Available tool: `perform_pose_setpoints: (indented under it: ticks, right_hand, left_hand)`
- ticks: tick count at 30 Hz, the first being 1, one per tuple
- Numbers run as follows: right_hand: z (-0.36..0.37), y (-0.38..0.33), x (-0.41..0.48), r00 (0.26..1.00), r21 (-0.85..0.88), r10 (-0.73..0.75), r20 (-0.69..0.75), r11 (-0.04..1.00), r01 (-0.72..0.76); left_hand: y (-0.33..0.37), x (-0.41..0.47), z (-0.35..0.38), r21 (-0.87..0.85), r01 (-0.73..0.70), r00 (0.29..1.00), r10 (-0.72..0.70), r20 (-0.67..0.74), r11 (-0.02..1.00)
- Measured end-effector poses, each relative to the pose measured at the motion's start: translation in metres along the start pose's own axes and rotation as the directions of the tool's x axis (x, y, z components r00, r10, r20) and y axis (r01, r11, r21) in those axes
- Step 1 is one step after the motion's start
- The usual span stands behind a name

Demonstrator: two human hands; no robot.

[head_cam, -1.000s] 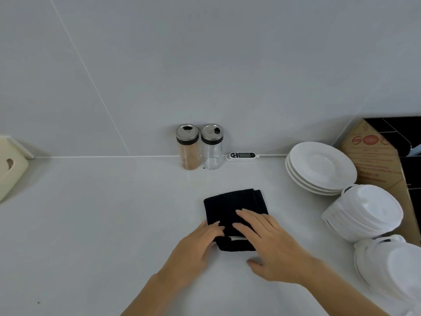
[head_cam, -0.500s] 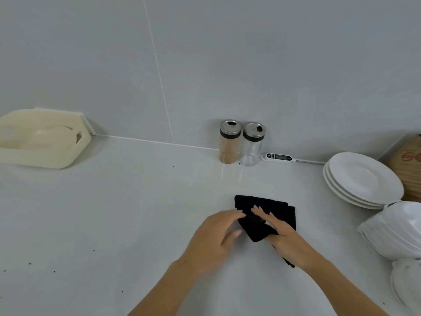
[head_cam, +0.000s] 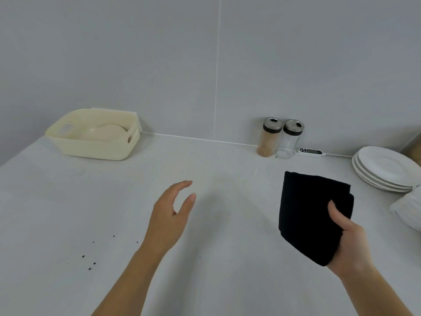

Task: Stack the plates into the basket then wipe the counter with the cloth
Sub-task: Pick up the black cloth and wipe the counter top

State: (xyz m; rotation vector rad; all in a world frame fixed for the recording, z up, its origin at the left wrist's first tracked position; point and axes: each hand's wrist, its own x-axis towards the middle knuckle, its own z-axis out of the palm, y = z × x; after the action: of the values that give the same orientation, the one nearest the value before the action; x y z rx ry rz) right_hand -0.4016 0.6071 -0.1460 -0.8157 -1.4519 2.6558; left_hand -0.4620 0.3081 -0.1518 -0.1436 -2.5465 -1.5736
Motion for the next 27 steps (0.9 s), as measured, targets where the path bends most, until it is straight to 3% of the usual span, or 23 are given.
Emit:
perform_pose_setpoints:
  ticks: [10, 19, 24, 27]
  right_hand:
    - [0.062, 0.082, -0.079, 0.993, 0.086, -0.106, -0.052, 0.990, 0.111]
    - [0.084, 0.087, -0.107, 0.980, -0.009, -0.140, -0.138, 0.990, 0.141]
    - [0.074, 0.092, -0.113, 0.958, -0.154, -0.207, -0.201, 0.972, 0.177]
    - [0.063, 0.107, -0.104, 0.925, -0.398, -0.310, -0.219, 0.894, 0.206]
  left_hand:
    - [-0.051, -0.049, -0.153, 0.049, 0.035, 0.994, -0.029, -0.110, 0.998]
    - [-0.084, -0.070, -0.200, 0.044, 0.147, 0.967, -0.135, -0.215, 0.988]
    - [-0.100, -0.075, -0.195, 0.086, 0.196, 0.963, -0.175, -0.207, 0.977]
    - [-0.100, -0.074, -0.184, 0.090, 0.197, 0.968, -0.178, -0.179, 0.976]
